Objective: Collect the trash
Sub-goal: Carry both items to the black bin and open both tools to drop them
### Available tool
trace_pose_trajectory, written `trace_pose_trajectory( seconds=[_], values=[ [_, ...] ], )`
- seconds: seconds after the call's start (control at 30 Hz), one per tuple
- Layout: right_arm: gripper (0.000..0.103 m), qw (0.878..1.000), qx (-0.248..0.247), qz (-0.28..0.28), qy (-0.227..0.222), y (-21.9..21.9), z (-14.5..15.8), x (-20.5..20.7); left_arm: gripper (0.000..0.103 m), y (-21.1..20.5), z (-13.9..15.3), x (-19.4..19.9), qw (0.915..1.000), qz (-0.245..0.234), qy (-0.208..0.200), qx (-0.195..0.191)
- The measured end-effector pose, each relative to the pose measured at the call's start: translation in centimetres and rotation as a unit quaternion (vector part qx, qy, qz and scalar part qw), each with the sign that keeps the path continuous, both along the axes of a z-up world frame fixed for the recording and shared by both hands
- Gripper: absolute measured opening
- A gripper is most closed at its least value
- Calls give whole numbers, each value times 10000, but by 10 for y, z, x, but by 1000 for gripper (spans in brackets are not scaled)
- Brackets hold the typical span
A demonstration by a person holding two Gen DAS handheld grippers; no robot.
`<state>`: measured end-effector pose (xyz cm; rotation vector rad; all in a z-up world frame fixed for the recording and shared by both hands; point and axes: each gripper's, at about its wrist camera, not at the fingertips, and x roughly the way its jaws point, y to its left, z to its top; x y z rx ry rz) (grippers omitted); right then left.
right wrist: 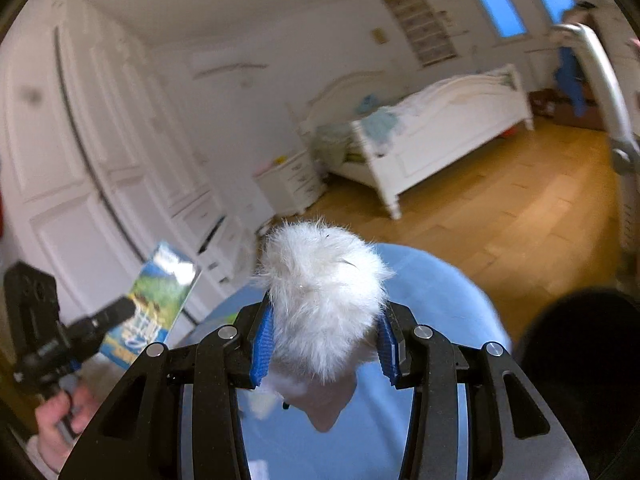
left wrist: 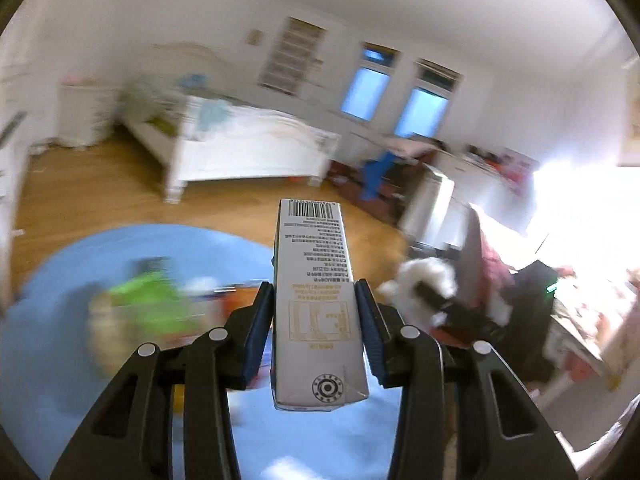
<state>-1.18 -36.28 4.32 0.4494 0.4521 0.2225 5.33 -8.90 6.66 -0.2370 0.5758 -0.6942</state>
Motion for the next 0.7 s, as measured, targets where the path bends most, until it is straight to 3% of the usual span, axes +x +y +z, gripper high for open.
trace_pose_trajectory(
  seconds=[0.2, 0.4, 0.7],
  values=[
    [43, 9936, 371, -963, 466, -85, -47, -30, 41, -114, -36, 30, 9928, -1107, 419, -181],
    [43, 9799, 786, -1510, 1045, -144, -104, -44, 41, -199, -82, 54, 9812, -1660, 978, 44],
    [44, 9648, 1159, -1738, 1596, -167, -157, -42, 41, -255, -121, 59, 9692, -2011, 1355, 433]
  ],
)
